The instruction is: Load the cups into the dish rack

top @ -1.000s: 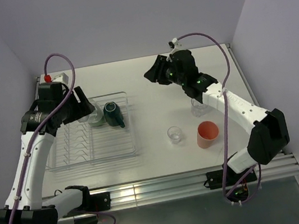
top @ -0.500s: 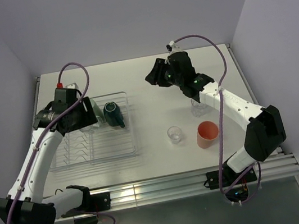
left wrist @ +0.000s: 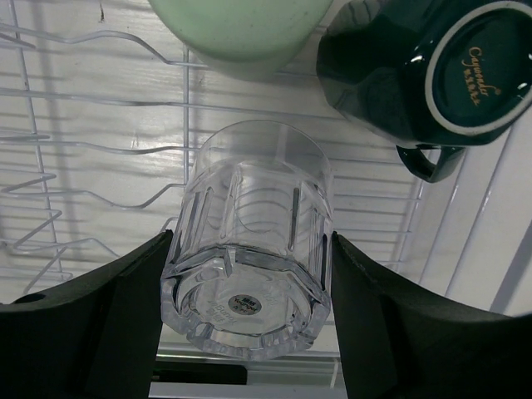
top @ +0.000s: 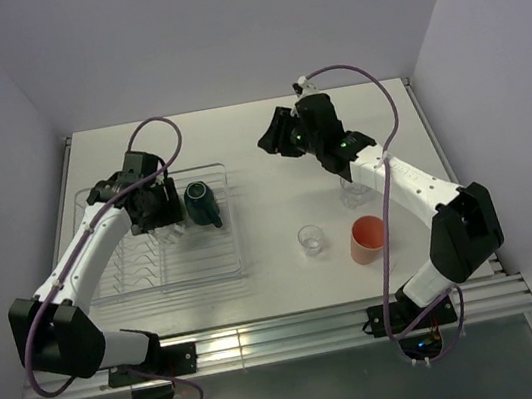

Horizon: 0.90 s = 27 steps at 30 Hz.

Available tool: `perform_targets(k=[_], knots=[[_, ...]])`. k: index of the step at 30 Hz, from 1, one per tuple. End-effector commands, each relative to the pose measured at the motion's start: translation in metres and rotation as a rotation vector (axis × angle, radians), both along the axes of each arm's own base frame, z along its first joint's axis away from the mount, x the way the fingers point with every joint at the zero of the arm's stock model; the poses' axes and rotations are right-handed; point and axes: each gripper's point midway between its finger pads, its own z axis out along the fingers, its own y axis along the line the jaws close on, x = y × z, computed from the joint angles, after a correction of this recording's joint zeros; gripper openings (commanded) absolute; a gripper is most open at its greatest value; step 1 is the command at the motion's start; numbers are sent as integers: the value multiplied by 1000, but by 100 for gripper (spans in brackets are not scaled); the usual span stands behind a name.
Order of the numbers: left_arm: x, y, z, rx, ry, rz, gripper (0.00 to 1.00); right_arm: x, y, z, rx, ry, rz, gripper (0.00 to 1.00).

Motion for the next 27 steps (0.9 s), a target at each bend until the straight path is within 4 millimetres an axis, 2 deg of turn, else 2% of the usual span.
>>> perform_targets(k=[1,15,23,27], knots=[[13,-2,-4,24,-22,-3,0,11,1,16,5,-54,1,51],[23,0,-36,80,73,32,8,15,3,7,-6,-36,13,51],[25,0,-47,86,82,41,14,16,2,3,-11,-30,11,50],[26,2,-49,98,81,49,23,16,3,2,-10,-27,15,50]])
